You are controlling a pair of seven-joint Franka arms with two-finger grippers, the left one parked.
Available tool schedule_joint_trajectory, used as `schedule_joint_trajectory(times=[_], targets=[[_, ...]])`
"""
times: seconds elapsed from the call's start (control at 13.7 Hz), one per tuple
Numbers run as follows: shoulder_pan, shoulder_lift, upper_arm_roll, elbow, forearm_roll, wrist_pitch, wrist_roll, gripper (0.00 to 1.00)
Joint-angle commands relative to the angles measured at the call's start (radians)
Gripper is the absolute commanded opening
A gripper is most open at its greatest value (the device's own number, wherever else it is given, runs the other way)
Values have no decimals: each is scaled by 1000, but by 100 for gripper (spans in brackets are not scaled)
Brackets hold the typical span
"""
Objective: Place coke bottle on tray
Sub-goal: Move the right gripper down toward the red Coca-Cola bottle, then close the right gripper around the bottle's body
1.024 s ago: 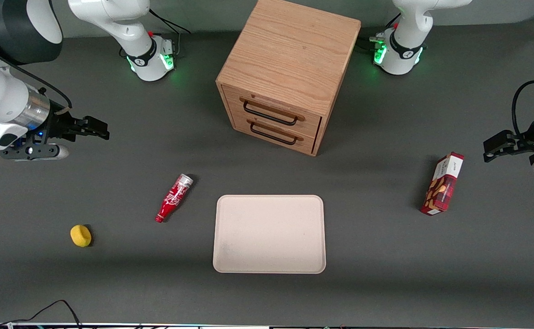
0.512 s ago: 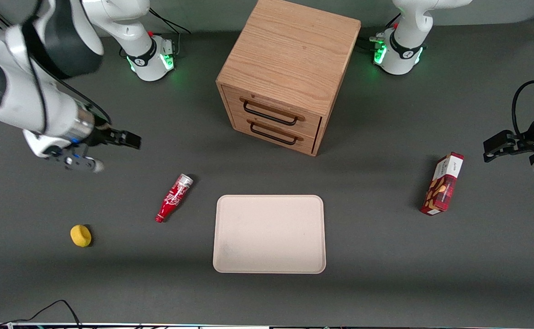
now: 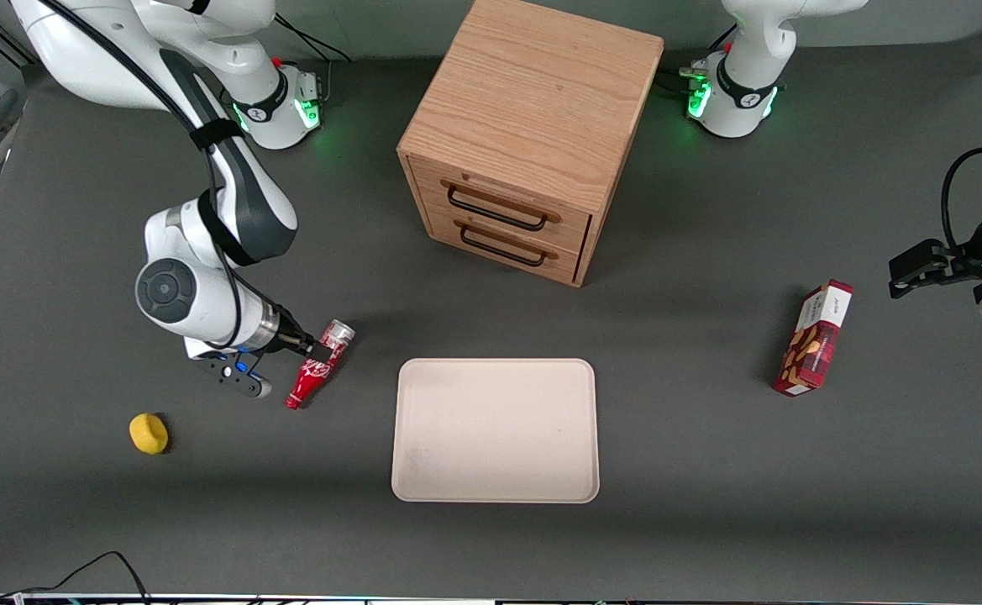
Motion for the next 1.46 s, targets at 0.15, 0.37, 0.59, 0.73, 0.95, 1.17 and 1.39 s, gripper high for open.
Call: schedule_joint_trajectory(times=[0.15,0.37,0.59,0.73,0.95,1.17,1.39], targets=[[9,25,-1,-146,-71,227,88,100],[9,83,-1,-146,-150,289,163,100],[7,126,-1,-146,-218,334,229,100],[7,143,-1,-141,-218,353,231,100],[7,157,-1,-135,-223,357,231,96],[6,168,-3,-135,-224,369,229,59],[6,148,-1,-137,-233,359,218,0]])
